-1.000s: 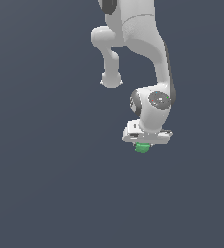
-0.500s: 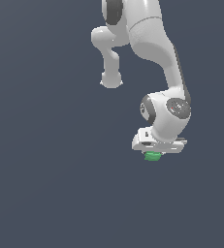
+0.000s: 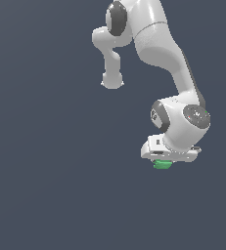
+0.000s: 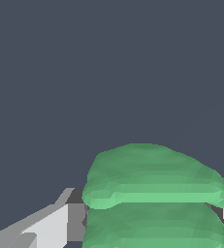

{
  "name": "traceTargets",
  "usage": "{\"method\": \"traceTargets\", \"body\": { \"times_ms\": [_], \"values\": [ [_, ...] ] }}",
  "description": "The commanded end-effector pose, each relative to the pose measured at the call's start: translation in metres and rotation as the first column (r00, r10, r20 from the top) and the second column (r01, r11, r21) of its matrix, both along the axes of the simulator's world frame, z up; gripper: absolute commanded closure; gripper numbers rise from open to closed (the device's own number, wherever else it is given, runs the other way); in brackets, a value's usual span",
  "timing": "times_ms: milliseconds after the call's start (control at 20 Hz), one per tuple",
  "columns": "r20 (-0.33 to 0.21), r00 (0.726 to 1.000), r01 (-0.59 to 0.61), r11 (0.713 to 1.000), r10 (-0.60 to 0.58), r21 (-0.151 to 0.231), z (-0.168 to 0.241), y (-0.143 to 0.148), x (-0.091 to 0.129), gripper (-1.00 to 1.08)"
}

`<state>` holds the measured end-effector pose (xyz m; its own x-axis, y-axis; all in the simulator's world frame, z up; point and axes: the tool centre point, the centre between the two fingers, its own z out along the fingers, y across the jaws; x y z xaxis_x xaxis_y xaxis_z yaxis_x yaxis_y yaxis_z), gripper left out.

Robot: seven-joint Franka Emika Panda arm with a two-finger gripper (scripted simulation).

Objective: Pick up the object and move it to a goal position.

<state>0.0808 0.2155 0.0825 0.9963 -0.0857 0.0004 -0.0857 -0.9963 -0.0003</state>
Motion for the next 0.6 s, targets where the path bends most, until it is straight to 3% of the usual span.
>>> {"method": "traceTargets", "body": {
  "times_ms": [0, 550],
  "values": [
    [0.000, 1.000, 0.001, 1.000, -0.001, 0.000, 0.001, 0.004, 0.006, 1.08],
    [0.000, 1.000, 0.001, 1.000, -0.001, 0.000, 0.004, 0.011, 0.016, 1.08]
  ]
}}
